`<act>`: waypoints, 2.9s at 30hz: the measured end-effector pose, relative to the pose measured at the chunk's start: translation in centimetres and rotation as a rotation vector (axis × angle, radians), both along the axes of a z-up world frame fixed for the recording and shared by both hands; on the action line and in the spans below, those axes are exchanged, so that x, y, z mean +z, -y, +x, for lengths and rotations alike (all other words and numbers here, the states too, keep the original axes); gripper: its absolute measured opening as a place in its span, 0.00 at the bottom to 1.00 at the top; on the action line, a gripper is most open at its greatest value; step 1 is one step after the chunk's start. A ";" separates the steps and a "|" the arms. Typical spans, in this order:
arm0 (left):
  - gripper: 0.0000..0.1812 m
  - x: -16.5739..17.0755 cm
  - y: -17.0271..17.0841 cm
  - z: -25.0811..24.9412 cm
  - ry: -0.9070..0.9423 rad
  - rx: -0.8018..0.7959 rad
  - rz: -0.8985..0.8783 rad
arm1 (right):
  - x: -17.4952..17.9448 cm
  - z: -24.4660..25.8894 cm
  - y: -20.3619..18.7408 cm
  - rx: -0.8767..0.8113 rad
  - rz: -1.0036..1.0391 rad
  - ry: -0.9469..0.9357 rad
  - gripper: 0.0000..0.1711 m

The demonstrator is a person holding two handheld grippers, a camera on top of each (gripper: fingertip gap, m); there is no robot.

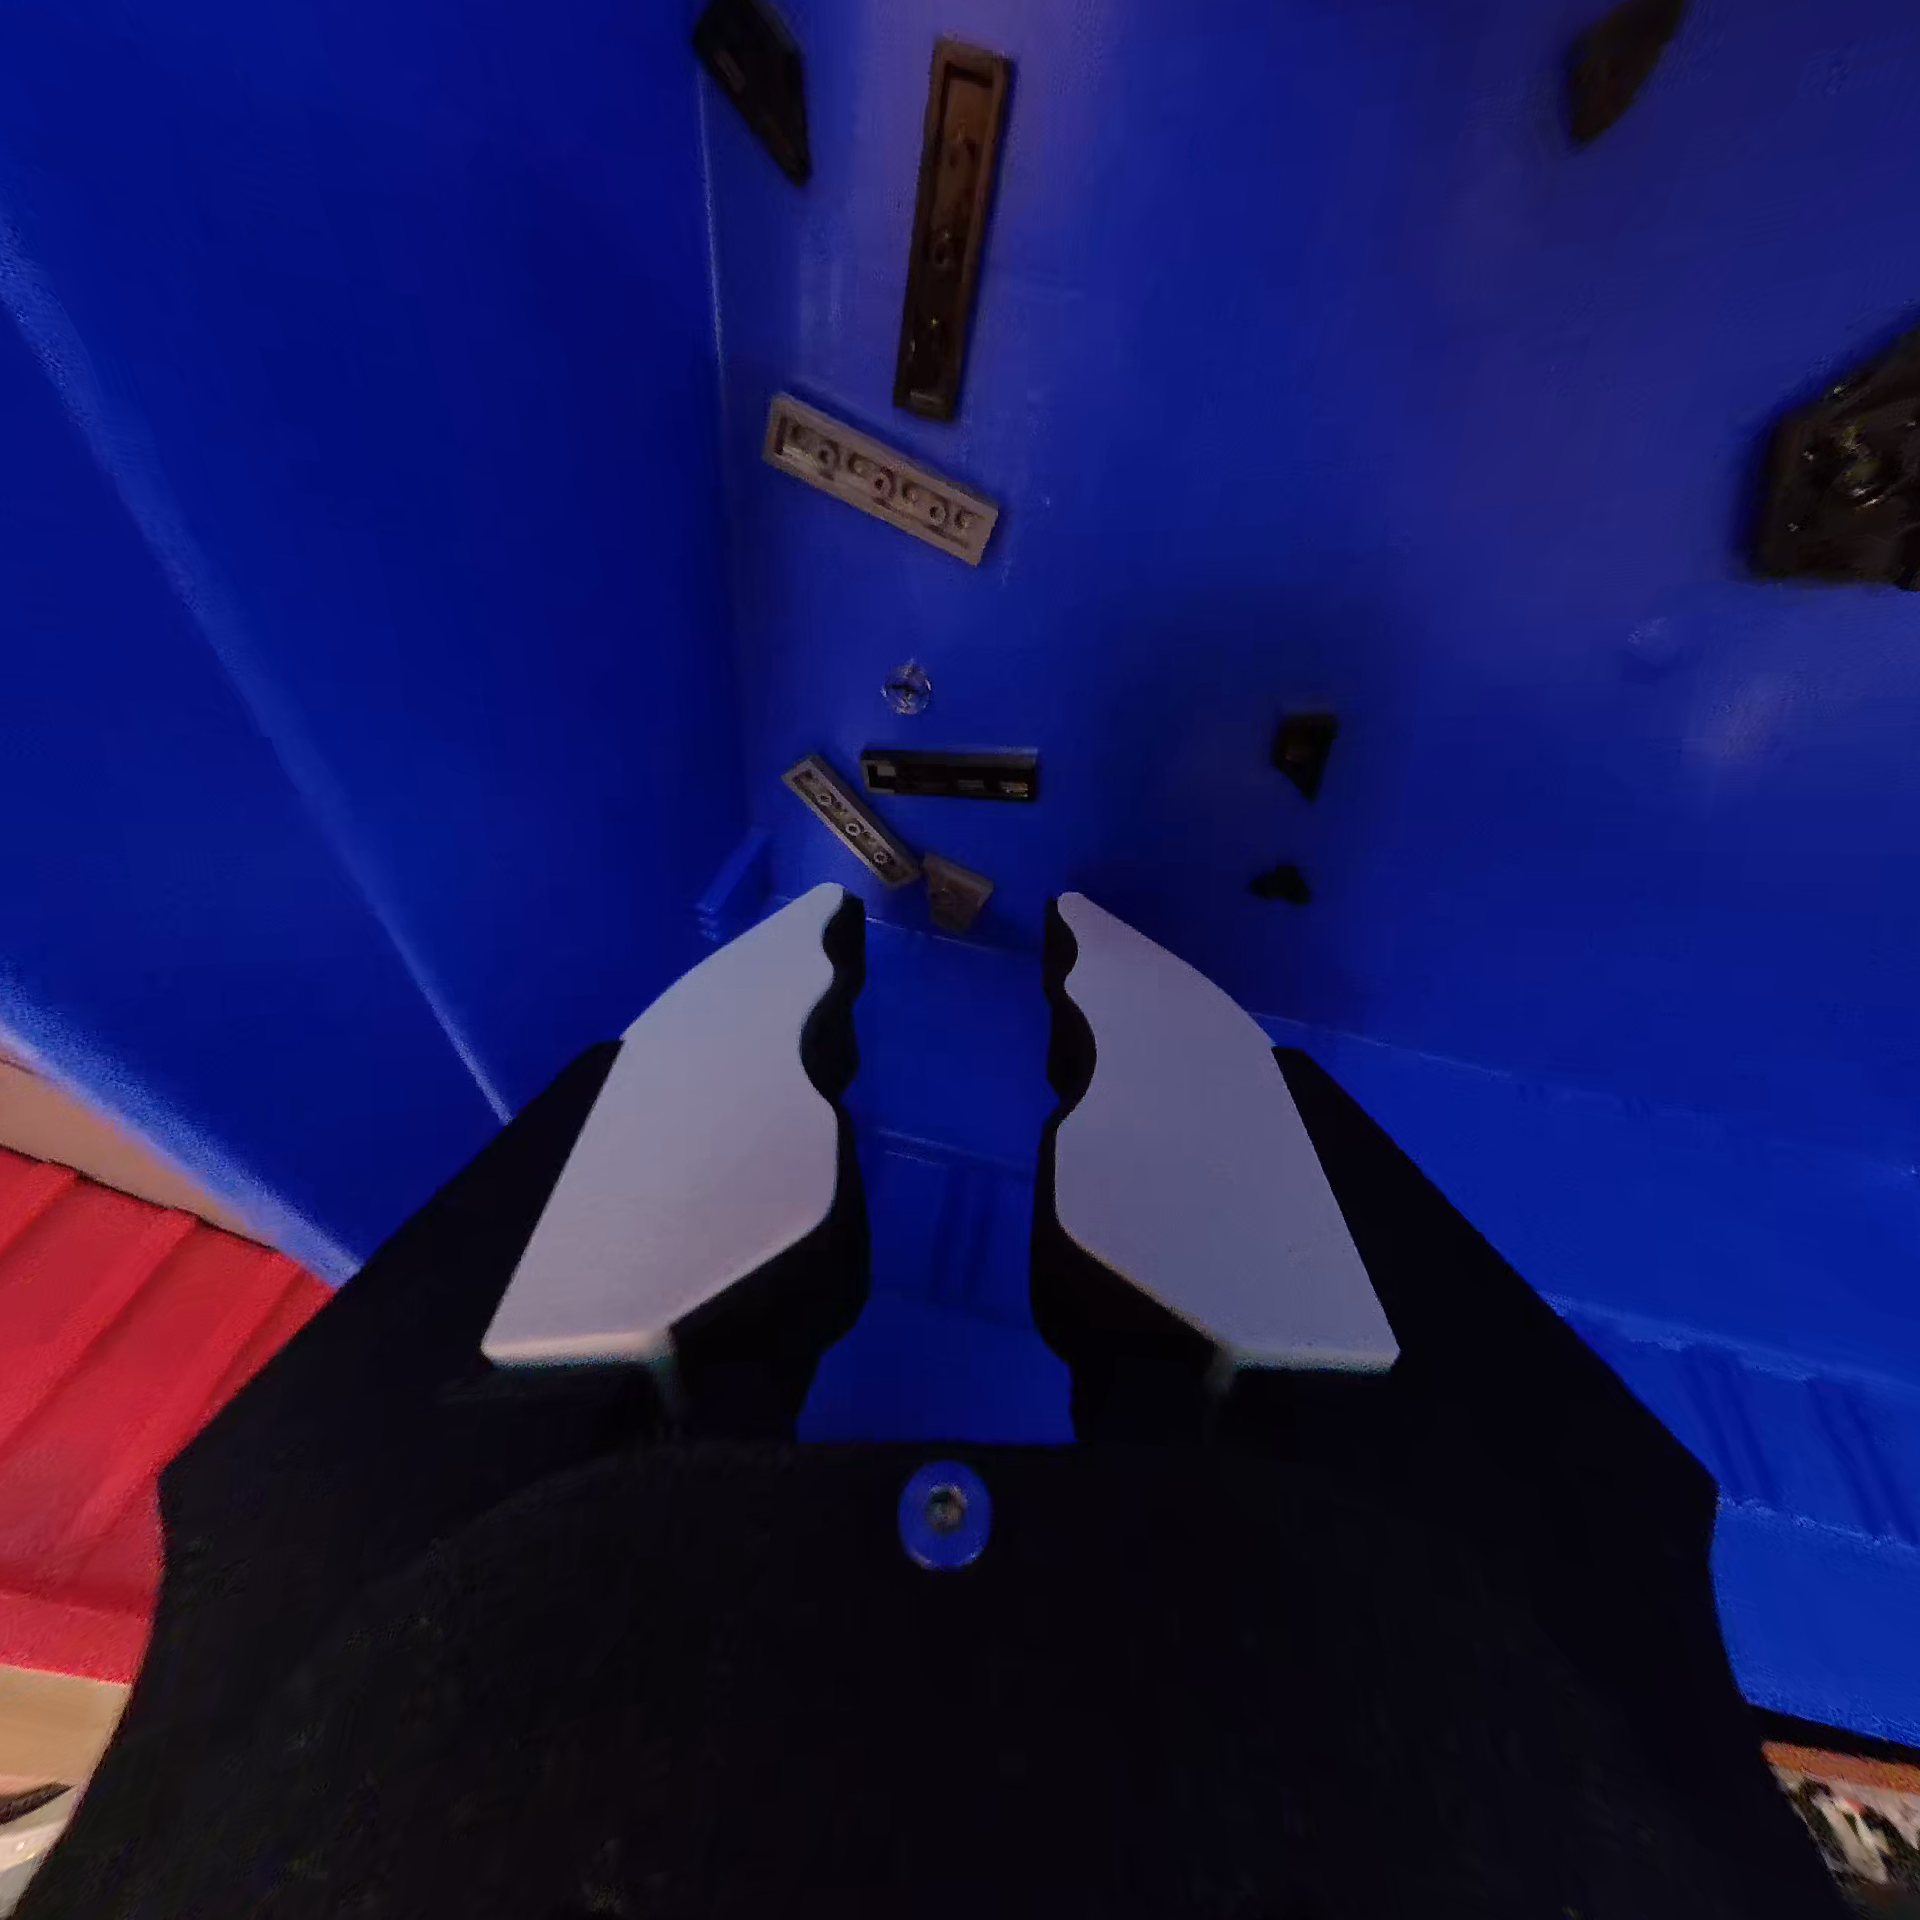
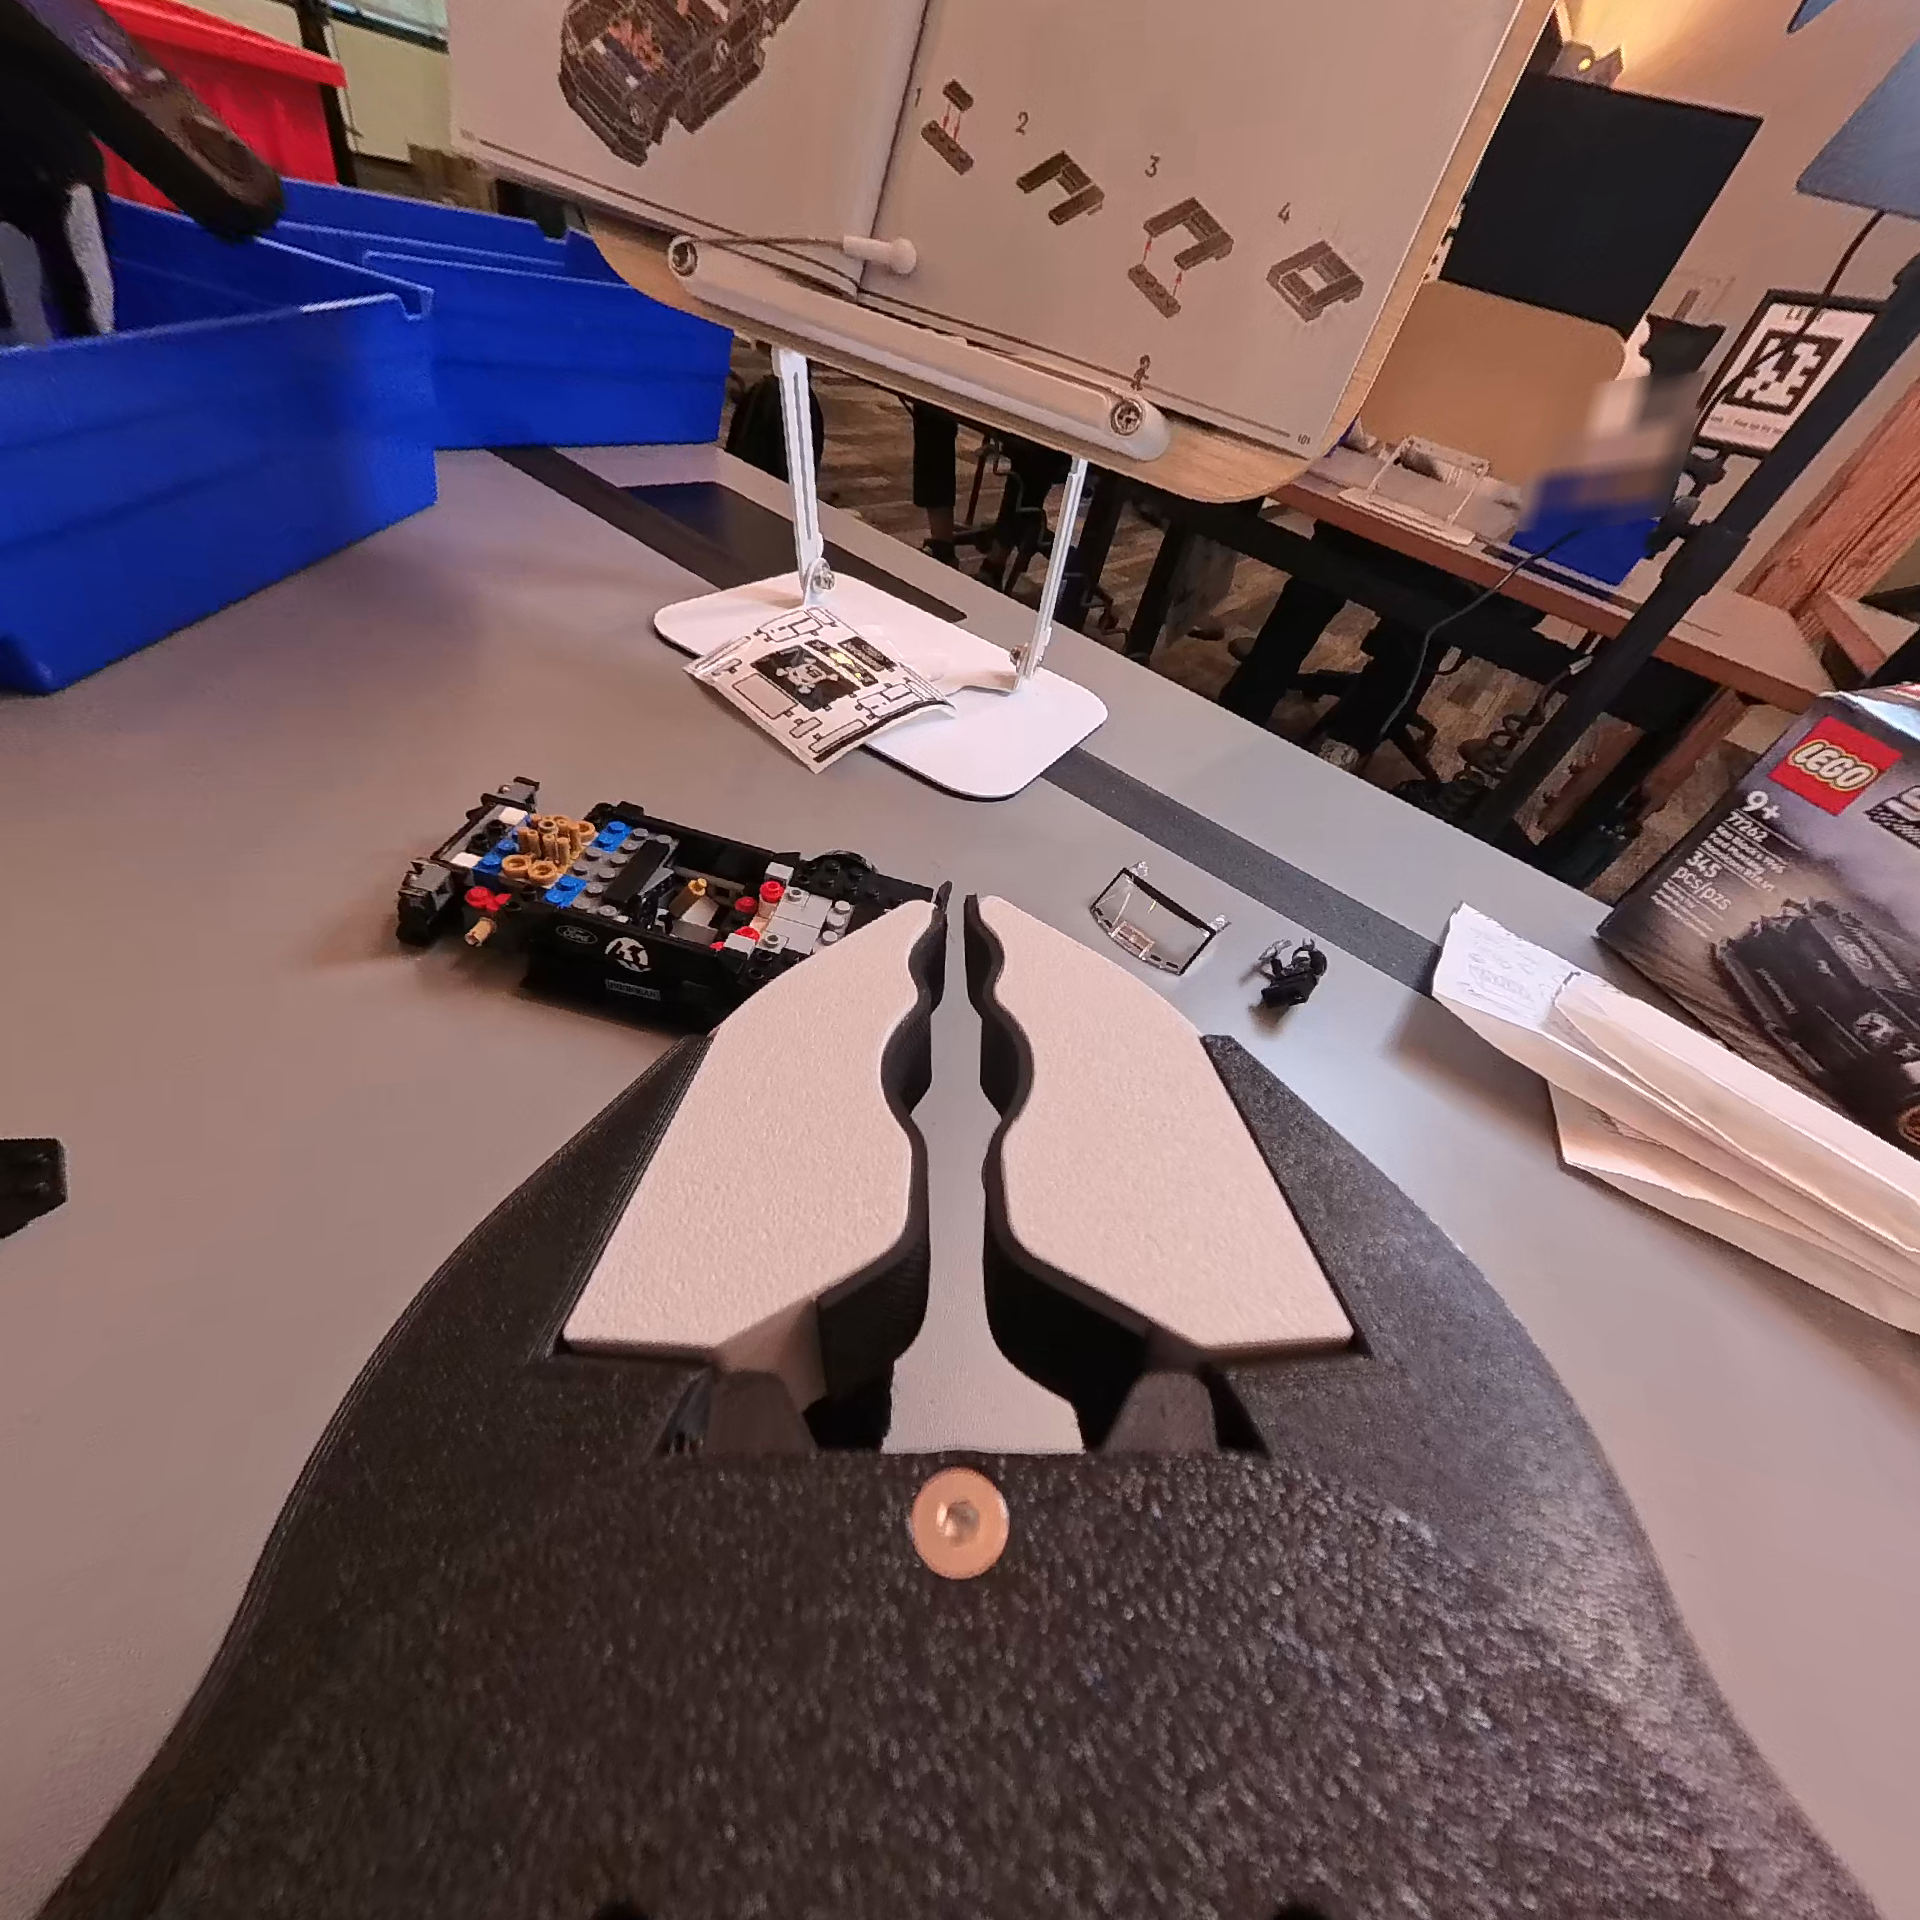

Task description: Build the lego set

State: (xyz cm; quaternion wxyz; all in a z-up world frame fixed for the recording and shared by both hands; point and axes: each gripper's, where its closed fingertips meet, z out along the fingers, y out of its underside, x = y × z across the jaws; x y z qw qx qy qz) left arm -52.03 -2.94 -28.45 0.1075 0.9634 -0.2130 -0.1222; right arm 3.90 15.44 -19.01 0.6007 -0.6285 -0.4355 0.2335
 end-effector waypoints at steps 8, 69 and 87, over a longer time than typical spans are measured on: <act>0.16 -1.5 0.7 -0.7 -0.065 -0.025 -0.119 | 0.0 0.0 0.0 0.000 0.001 0.002 0.02; 0.19 -1.8 -8.5 5.6 0.347 0.240 0.329 | -0.2 0.5 -0.2 0.003 -0.007 0.009 0.02; 0.15 0.4 -6.0 10.8 0.544 -0.014 0.310 | -1.1 -0.2 -0.4 -0.003 -0.024 0.027 0.02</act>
